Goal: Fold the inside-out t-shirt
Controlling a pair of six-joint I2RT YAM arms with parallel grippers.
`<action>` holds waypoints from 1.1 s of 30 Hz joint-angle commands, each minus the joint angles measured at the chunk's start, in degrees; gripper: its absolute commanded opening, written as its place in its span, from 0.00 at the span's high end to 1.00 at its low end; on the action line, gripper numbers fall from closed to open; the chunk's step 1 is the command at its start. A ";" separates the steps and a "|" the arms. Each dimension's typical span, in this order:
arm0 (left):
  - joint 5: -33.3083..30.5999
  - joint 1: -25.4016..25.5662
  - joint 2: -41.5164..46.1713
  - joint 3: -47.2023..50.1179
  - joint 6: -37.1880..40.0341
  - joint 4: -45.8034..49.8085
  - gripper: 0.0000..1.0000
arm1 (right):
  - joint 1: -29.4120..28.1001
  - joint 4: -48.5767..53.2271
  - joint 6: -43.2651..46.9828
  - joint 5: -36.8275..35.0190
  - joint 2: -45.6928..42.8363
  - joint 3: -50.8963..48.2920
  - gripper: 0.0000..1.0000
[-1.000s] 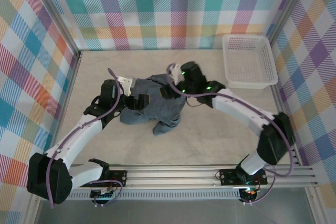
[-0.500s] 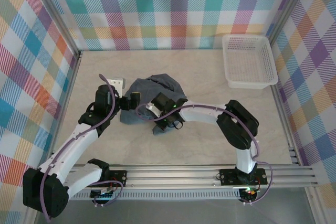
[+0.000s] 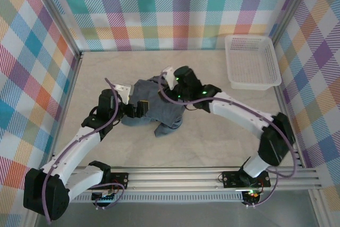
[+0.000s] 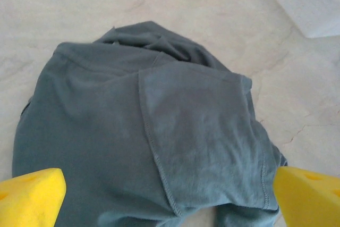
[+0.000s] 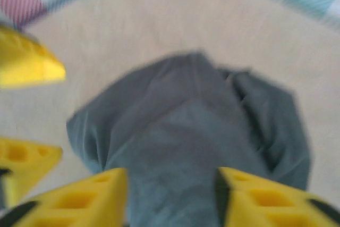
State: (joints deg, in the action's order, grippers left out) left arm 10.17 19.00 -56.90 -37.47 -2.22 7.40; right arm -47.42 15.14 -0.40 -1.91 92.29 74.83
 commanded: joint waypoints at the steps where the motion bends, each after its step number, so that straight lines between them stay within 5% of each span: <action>1: -5.21 0.42 4.05 0.69 -2.44 1.25 0.00 | -2.58 5.47 1.17 4.24 4.62 -3.19 0.43; 7: -7.88 0.42 7.85 2.98 -1.96 0.73 0.00 | -6.30 9.06 3.77 -1.79 13.59 -0.23 0.36; 12: -7.19 0.42 6.59 2.51 -1.90 0.91 0.00 | -7.92 9.86 5.04 -14.17 19.84 3.39 0.31; 14: -7.02 0.42 6.55 2.41 -1.96 0.95 0.00 | -8.04 9.83 4.41 -18.53 20.99 4.25 0.39; 19: -7.04 0.42 6.85 2.41 -1.26 1.45 0.00 | -8.03 7.76 3.17 -18.46 17.59 2.51 1.00; 27: 1.75 0.38 6.98 4.10 -1.28 -2.27 0.00 | -6.70 5.68 -0.90 -15.49 5.19 2.06 1.00; 30: 9.56 0.63 5.34 4.21 -1.37 -4.74 0.00 | -3.74 5.10 -4.86 -15.05 0.11 3.52 1.00; 33: 10.26 1.52 2.48 2.84 -0.95 -3.81 0.00 | 0.81 4.56 -10.40 -15.23 -5.26 5.30 1.00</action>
State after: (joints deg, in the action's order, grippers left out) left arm 15.22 19.42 -52.47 -33.85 -3.57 5.37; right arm -50.68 21.91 -3.90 -16.75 91.85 77.25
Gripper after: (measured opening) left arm 0.997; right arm 0.049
